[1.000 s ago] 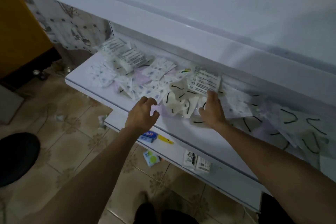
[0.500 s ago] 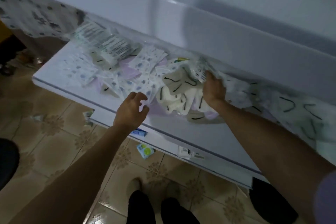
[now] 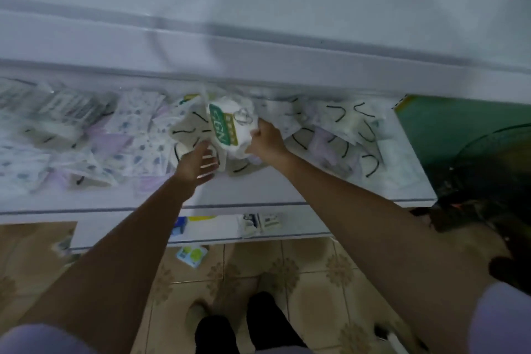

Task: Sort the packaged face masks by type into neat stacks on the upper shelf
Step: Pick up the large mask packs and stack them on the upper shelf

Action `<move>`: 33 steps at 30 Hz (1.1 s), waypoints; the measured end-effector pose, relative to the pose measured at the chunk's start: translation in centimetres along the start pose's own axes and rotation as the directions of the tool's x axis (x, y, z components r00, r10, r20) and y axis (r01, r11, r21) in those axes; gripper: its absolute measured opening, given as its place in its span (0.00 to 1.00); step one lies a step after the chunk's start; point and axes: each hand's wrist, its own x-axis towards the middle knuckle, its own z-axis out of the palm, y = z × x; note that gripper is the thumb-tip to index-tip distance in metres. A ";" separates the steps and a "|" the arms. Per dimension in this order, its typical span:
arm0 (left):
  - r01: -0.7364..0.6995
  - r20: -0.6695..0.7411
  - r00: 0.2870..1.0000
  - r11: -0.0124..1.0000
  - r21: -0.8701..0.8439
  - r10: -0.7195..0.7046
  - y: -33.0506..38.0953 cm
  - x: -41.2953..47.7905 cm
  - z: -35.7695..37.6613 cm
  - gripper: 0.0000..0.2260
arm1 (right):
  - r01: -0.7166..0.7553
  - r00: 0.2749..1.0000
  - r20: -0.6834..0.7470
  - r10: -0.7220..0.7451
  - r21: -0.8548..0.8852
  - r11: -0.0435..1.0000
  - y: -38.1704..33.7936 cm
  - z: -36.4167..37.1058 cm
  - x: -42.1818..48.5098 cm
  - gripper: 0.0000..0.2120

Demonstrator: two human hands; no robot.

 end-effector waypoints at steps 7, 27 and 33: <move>-0.013 0.066 0.998 0.993 0.121 0.005 0.9 -1.4 -1.2 0.17 | -0.186 0.979 0.173 0.106 0.555 0.811 -2.2 1.9 -2.1 0.17; -0.300 -0.579 0.803 0.936 -0.184 0.144 -2.2 -8.2 -24.1 0.15 | 0.536 0.729 0.660 -0.183 -0.383 0.753 -7.9 19.0 -0.7 0.36; -0.299 -0.596 0.800 0.905 -0.304 0.064 -3.2 -8.4 -33.7 0.10 | 0.603 0.795 0.485 -0.364 -0.568 0.561 -14.6 24.5 1.5 0.25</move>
